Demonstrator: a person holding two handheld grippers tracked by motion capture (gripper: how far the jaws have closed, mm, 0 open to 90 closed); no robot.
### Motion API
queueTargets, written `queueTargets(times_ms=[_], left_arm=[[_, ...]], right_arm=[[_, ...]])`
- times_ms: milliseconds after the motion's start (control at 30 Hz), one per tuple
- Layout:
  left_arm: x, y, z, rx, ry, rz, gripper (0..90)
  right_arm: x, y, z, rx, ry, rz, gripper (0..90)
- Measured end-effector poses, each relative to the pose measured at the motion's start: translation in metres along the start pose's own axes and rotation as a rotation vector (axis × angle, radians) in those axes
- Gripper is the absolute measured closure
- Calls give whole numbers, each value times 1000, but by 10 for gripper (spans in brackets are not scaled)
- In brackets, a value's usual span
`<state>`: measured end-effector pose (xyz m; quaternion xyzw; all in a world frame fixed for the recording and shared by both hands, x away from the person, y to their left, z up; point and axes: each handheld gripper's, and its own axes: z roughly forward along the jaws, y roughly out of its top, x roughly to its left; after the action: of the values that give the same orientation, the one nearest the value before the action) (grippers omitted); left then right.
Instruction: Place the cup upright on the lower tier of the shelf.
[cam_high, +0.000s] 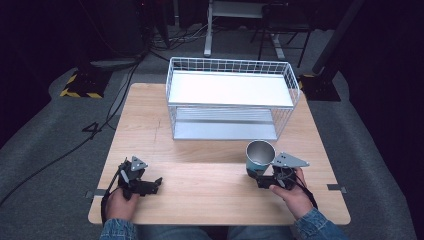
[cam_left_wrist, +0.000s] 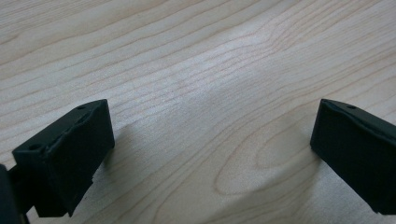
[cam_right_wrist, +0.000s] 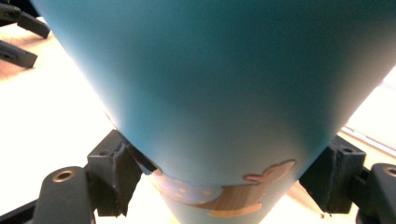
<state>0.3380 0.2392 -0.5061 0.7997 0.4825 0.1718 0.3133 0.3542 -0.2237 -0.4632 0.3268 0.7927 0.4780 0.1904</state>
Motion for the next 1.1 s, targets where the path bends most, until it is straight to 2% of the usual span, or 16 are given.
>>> queueTargets(times_ms=[333, 600, 1100], left_arm=[[0, 0, 0, -1, 0, 0, 1], [-1, -1, -1, 1, 5, -5, 1], [-2, -2, -2, 2, 6, -8, 1]], right_arm=[[-5, 16, 10, -28, -7, 10, 234], [-15, 31, 26, -48, -25, 30, 234], [-21, 49, 57, -42, -70, 22, 234]])
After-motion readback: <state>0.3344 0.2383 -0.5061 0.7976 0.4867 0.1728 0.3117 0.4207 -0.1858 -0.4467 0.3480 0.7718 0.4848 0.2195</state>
